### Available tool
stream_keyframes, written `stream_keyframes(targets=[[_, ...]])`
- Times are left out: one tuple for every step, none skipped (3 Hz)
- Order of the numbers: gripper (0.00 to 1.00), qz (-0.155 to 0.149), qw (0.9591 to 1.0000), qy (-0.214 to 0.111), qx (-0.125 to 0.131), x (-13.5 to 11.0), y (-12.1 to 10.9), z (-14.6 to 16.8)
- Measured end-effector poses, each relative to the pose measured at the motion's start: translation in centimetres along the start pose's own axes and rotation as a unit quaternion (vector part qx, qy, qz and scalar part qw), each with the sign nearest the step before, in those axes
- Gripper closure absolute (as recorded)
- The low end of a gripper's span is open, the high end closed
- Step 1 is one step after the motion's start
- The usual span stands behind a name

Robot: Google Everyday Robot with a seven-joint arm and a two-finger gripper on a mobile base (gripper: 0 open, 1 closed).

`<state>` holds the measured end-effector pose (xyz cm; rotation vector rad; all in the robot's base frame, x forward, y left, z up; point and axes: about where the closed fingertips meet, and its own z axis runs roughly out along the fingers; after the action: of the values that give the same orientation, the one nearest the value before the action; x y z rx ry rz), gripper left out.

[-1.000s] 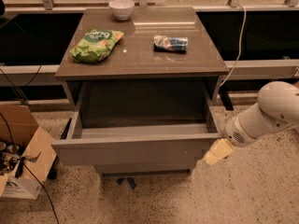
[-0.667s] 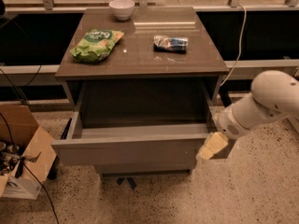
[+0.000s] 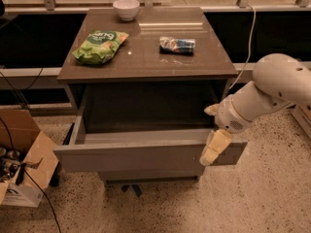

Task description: Open top drawer

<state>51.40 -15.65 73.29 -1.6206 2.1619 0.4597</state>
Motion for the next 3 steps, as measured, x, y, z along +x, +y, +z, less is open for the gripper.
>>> stream_keyframes(targets=[[0.00,0.010,0.9991,0.008,-0.041,1.4,0.8,1.2],[0.00,0.032,0.9963,0.023,-0.076,3.7,1.2,3.0],[0.03,0.086,0.9894,0.055,-0.104,8.0,1.9,3.9]])
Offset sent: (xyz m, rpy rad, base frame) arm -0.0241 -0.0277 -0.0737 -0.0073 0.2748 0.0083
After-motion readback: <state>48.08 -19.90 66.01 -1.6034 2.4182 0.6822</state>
